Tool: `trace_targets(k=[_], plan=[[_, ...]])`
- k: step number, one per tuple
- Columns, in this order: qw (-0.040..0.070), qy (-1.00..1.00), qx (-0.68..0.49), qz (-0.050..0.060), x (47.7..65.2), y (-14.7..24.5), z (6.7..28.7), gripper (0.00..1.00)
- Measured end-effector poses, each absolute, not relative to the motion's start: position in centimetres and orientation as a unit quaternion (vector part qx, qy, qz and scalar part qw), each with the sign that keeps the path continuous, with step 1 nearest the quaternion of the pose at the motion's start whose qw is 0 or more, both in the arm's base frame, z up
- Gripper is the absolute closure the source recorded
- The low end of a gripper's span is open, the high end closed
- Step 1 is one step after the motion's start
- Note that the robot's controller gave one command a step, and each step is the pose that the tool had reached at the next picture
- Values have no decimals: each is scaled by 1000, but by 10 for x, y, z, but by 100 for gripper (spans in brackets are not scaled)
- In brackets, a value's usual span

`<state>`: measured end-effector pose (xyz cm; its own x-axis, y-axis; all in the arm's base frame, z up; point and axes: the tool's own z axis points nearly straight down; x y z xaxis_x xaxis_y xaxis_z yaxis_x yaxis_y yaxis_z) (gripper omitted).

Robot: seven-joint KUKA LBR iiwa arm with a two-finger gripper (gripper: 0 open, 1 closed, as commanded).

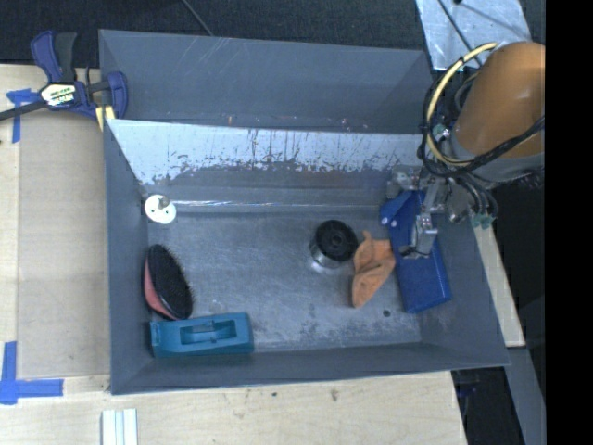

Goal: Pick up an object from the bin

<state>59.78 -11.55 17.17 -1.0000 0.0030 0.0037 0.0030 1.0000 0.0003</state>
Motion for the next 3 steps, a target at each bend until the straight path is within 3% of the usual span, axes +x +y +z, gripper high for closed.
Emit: trace_targets(k=[1, 2, 3], plan=[[-2, -1000, -1, 0, 599, -115, 177, 0], [-5, -1000, 21, 1, 586, -105, 126, 0], [-2, -1000, -11, 0, 580, -98, 82, 0]])
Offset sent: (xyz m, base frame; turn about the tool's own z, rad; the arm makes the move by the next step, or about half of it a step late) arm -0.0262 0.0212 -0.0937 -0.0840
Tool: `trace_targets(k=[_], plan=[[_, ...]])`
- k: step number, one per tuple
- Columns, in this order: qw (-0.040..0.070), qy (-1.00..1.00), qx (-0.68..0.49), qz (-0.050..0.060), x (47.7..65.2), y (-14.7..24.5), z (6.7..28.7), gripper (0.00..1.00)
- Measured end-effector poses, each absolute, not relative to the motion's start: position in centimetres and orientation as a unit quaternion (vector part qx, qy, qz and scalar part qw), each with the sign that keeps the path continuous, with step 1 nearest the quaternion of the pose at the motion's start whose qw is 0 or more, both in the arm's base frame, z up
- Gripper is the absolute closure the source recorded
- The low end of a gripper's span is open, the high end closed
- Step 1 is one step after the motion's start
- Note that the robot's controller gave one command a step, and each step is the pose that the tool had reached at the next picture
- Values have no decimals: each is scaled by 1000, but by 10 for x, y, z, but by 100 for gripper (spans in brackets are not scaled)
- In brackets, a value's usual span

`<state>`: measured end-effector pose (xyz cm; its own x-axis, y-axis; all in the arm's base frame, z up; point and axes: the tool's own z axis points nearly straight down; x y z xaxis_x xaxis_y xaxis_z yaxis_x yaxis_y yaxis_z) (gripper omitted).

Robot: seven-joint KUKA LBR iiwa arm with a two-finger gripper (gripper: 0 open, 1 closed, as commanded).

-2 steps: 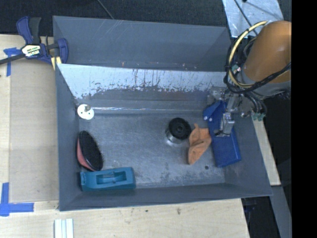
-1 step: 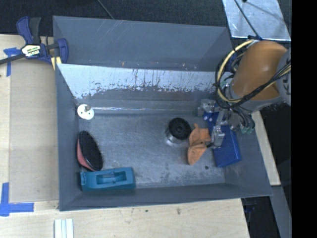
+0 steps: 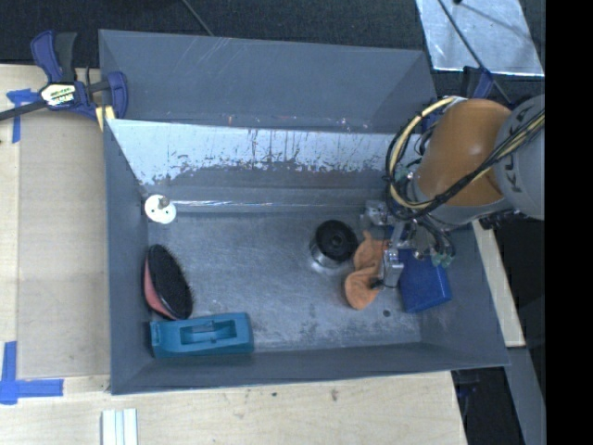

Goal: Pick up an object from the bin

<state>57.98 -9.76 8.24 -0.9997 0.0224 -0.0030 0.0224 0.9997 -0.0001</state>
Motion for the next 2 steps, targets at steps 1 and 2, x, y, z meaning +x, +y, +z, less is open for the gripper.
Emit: trace_targets(k=[1, 2], plan=[[2, 999, 38, 0, 557, -87, 71, 100], [2, 999, 38, 0, 558, -87, 71, 100]])
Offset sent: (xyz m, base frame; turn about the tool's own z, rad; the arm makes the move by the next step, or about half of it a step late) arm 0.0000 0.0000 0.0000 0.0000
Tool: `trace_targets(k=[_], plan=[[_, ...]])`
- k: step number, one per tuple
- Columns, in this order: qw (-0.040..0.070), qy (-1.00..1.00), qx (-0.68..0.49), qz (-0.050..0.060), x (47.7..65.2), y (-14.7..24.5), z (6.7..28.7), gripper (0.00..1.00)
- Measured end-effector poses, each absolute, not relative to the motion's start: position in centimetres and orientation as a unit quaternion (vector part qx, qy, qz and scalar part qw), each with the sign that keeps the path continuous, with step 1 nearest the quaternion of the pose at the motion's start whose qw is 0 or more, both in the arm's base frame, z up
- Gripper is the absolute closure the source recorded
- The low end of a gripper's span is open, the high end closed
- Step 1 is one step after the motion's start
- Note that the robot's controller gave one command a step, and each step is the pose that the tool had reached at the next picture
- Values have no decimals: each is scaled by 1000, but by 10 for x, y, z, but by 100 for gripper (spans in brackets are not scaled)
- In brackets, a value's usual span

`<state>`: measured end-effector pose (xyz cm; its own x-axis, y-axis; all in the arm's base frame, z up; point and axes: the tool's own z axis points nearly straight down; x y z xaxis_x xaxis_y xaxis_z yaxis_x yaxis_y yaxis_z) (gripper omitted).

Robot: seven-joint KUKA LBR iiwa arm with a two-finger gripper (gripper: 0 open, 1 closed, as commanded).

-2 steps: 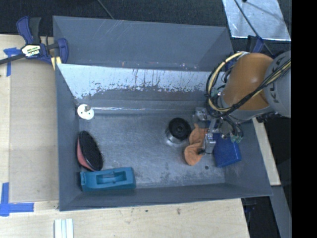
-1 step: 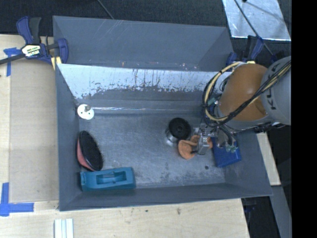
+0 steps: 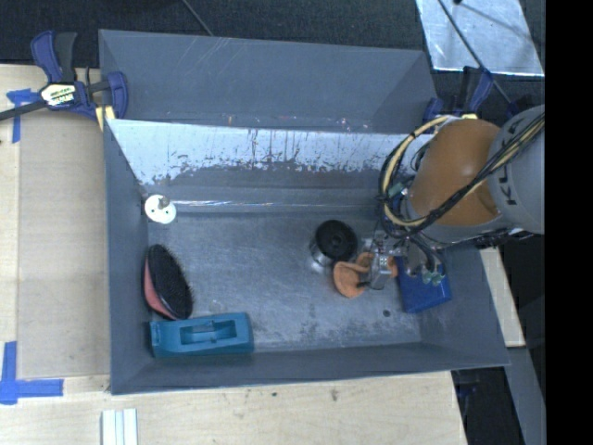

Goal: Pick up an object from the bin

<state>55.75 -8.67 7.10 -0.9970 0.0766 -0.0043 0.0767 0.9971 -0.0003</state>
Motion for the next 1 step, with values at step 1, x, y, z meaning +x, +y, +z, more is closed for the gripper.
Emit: trace_targets(k=[1], plan=[[2, 999, 41, 0, 584, -83, 200, 100]])
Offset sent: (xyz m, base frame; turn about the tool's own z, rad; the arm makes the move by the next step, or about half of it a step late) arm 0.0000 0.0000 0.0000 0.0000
